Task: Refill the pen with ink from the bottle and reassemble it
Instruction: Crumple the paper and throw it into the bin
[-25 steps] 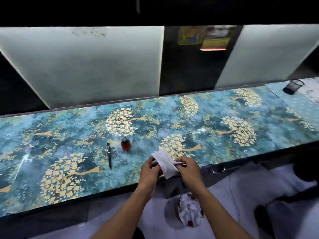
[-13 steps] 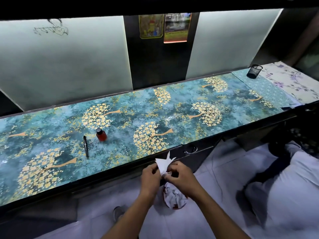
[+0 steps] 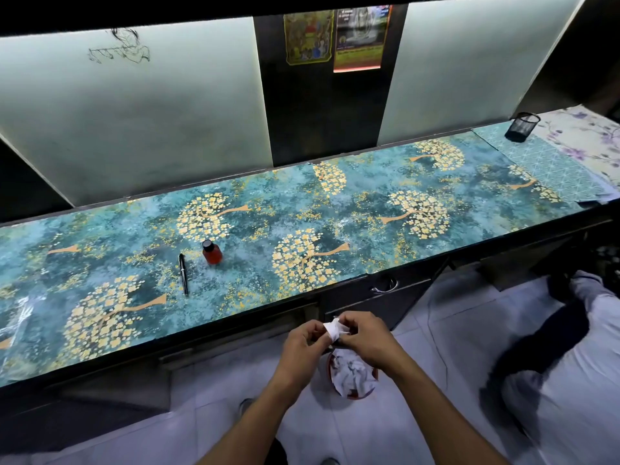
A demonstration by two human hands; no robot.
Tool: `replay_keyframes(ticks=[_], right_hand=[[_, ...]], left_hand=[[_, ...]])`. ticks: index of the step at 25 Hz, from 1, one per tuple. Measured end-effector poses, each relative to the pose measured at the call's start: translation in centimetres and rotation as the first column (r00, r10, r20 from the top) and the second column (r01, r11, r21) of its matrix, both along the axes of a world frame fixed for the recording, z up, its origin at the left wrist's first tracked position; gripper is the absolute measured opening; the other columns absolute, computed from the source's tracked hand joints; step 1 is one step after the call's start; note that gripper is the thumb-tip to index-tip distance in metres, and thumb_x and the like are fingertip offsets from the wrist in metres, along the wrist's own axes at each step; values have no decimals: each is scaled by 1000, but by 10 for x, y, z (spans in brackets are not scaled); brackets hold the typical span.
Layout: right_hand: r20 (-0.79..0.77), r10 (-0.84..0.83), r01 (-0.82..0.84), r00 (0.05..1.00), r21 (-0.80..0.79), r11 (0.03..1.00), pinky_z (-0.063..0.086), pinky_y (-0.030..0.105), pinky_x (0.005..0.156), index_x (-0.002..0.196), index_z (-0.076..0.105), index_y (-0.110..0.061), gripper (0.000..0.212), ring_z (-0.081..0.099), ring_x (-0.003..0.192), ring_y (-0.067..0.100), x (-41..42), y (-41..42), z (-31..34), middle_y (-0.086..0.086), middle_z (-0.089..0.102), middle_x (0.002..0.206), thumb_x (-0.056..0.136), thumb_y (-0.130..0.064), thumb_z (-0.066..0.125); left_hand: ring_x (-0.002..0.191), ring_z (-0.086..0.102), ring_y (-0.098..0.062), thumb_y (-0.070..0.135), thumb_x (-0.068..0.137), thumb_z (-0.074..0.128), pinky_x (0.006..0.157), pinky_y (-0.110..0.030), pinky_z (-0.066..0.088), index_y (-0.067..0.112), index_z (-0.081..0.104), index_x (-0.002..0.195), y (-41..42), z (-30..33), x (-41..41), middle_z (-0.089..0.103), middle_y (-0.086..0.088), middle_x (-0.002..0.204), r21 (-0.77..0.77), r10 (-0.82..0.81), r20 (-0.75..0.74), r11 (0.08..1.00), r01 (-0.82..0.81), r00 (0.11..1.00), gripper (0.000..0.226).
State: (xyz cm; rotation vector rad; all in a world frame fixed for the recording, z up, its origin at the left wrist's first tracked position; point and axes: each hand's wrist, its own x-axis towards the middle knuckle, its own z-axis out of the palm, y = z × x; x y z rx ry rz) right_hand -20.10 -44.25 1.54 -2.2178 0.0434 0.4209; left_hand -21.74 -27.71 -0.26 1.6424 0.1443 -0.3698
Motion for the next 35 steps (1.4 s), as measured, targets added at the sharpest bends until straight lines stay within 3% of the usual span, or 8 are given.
replay_keyframes(ticks=[6,11,15,21,24,29,32,35], right_hand=[[31,-40,38,999,82,996,59,27,79,105,68,-35,29,70,87,2,2,-9,3,-10,75,95,84,-18,77],[-7,-211,210,978,131,969,61,38,77,88,73,-25,17,71,81,8,-2,-25,-1,-5,75,83,86,-8,74],[-101,-412,423,906,272,864,61,52,79,77,73,-17,22,72,80,20,-7,-35,-10,5,75,78,82,3,67],[-215,-329,389,919,371,843,62,43,86,91,79,-18,13,76,90,21,-21,-41,-14,3,79,90,89,-8,71],[-170,-306,341,937,248,907,63,37,83,92,77,-21,6,74,88,16,-23,-43,-16,-2,77,89,89,-15,75],[-190,-282,315,940,178,932,63,35,83,109,74,-24,18,72,91,14,-28,-50,-31,-5,75,96,93,-16,72],[-219,-227,282,949,271,920,61,28,84,106,77,-26,16,73,93,9,-32,-52,-35,-8,78,95,92,-18,73],[-121,-312,329,942,157,931,59,22,75,101,78,-25,12,72,84,5,-32,-54,-39,-11,76,89,90,-20,76]], left_hand=[[70,66,-22,-4,91,61,63,-26,54,-4,63,92,-12,4,20,69,-17,77,-96,26,-79,995,-34,997,2],[68,63,-22,-4,88,65,66,-36,53,9,66,89,-28,2,33,66,-4,68,-101,-31,-73,995,23,997,13],[85,72,-22,-1,81,74,80,-37,59,16,69,106,-36,-5,27,74,-12,94,-189,-132,-81,975,115,988,31],[92,74,-22,5,80,78,82,-34,61,14,74,106,-35,-18,22,78,-7,95,-20,-132,-84,991,131,988,27],[87,74,-16,5,82,76,76,-28,59,12,78,100,-35,-24,17,78,-4,89,20,-145,-86,989,147,986,19],[83,74,-19,3,80,76,75,-31,59,15,76,92,-46,-33,11,77,-6,84,4,-141,-106,990,143,984,17],[81,72,-21,3,81,76,74,-33,60,11,70,97,-47,-36,15,75,-11,85,-3,-101,-138,995,102,985,19],[86,72,-25,6,81,77,78,-37,61,13,66,102,-55,-39,19,73,-14,90,-24,-118,-151,993,116,981,25]])
